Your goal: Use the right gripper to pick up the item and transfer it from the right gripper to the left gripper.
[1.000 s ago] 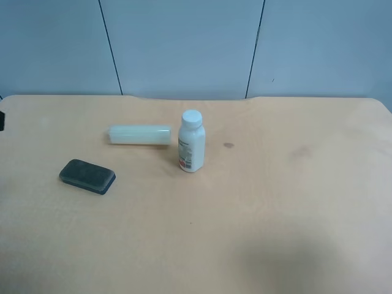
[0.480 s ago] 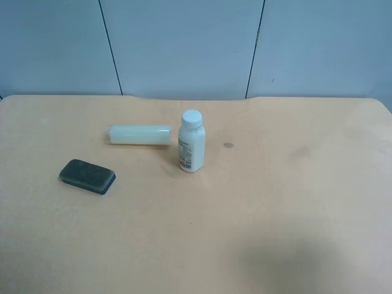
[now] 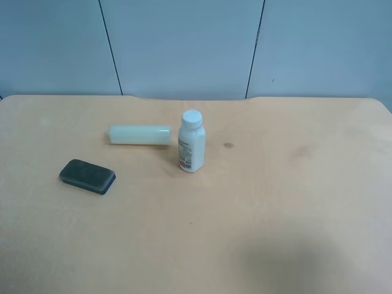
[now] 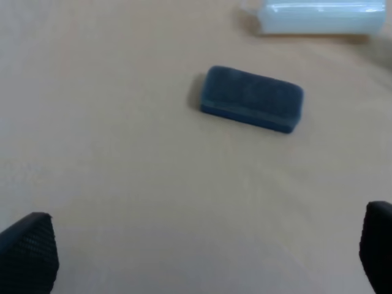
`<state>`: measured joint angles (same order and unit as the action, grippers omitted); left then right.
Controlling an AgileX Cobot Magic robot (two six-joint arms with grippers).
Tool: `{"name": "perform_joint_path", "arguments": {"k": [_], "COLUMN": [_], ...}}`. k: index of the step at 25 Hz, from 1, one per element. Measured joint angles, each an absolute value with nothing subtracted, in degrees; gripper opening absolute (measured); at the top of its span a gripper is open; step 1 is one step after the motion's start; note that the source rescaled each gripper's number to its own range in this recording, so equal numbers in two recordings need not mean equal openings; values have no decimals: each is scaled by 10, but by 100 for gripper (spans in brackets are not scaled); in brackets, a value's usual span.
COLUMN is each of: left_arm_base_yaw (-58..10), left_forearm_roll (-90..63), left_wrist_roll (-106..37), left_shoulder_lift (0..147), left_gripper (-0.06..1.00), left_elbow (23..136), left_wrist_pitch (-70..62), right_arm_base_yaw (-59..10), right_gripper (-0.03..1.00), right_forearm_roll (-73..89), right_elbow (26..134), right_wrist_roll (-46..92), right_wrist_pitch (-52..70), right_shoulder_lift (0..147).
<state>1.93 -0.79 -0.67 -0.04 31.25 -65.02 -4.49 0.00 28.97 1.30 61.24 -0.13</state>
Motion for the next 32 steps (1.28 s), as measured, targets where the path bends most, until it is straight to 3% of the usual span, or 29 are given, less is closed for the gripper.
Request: {"name": "perform_joint_path", "arguments": {"k": [32], "left_arm_base_yaw": [19], "left_forearm_roll": [-6], "left_wrist_roll": [0], "left_shoulder_lift": [-2], "left_gripper": [100], "left_elbow": [290], "left_wrist_pitch": [-605], "right_arm_base_yaw": [-45], "right_gripper": [100], "right_forearm_roll": [0], "right_elbow": [290], "right_wrist_roll": [13], "right_wrist_pitch": [612], "right_shoulder_lift": [-1]}}
